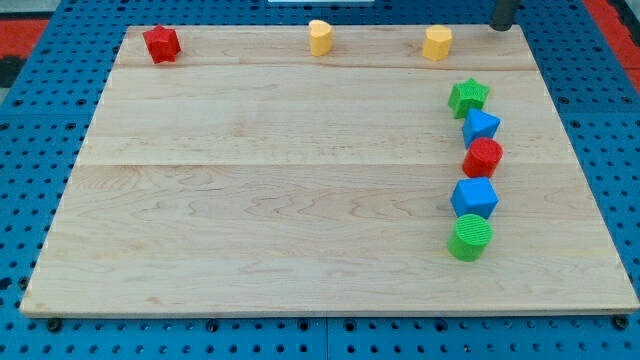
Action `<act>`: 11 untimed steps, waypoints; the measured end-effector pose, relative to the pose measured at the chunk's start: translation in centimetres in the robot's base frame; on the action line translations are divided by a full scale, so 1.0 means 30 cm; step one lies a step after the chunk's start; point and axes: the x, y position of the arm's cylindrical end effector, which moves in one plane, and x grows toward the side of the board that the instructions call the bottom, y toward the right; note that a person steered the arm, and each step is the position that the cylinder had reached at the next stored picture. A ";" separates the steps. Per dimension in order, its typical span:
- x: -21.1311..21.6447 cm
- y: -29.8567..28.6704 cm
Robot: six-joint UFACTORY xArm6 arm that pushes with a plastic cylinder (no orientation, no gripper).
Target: Move the hexagon above the green star
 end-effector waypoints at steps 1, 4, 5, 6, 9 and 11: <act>0.005 -0.233; 0.209 -0.122; 0.019 -0.132; 0.107 -0.332; 0.185 -0.293; 0.010 -0.375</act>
